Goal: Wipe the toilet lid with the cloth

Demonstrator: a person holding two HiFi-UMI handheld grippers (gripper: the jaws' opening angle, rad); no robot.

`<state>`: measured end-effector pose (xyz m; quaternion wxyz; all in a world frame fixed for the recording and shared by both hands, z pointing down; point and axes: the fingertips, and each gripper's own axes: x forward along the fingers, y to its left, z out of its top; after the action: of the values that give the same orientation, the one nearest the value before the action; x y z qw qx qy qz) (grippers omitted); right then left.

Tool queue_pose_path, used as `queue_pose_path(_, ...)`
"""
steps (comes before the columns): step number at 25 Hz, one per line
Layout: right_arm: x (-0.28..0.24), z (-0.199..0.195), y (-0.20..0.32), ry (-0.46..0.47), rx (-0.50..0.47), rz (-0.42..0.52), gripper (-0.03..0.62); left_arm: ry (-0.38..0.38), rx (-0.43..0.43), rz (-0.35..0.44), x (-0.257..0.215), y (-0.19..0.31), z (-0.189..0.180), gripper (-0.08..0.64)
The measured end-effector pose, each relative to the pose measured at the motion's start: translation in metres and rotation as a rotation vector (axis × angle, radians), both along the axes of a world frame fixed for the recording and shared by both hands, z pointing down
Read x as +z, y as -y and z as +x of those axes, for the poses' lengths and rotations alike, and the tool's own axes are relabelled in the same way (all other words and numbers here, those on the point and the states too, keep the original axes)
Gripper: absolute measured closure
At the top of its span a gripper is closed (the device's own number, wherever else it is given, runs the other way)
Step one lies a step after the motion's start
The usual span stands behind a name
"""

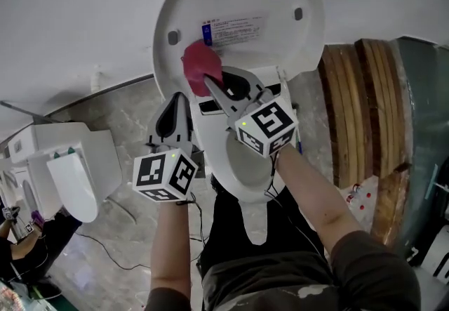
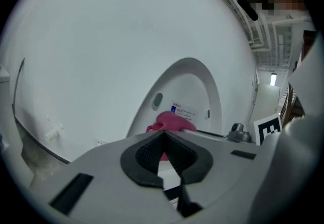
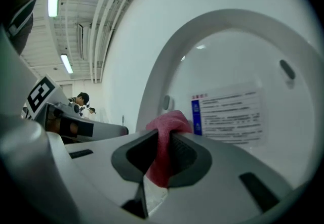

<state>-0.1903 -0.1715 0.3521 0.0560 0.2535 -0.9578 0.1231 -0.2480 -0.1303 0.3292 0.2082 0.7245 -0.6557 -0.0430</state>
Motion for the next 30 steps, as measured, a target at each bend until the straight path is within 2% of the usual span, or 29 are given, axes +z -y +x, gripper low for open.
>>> queue_pose_path(5, 0.014, -0.045, 0.001, -0.016, -0.048, -0.017, 0.543, -0.002, -0.045, -0.015, 0.010, -0.012, -0.036, 0.552)
queue_pose_path(9, 0.021, -0.038, 0.016, -0.010, 0.008, -0.046, 0.543, -0.013, -0.055, -0.033, 0.019, -0.018, -0.040, 0.552)
queue_pose_path(16, 0.030, 0.039, 0.051, 0.013, 0.178, -0.099, 0.543, -0.018, -0.020, -0.042, 0.023, -0.003, -0.010, 0.552)
queue_pose_path(25, 0.031, 0.156, 0.085, 0.023, 0.344, -0.108, 0.543, -0.013, 0.049, -0.030, 0.020, 0.030, 0.060, 0.552)
queue_pose_path(30, 0.035, 0.203, 0.093, 0.031, 0.422, -0.128, 0.543, -0.020, 0.085, -0.033, 0.022, 0.044, 0.098, 0.552)
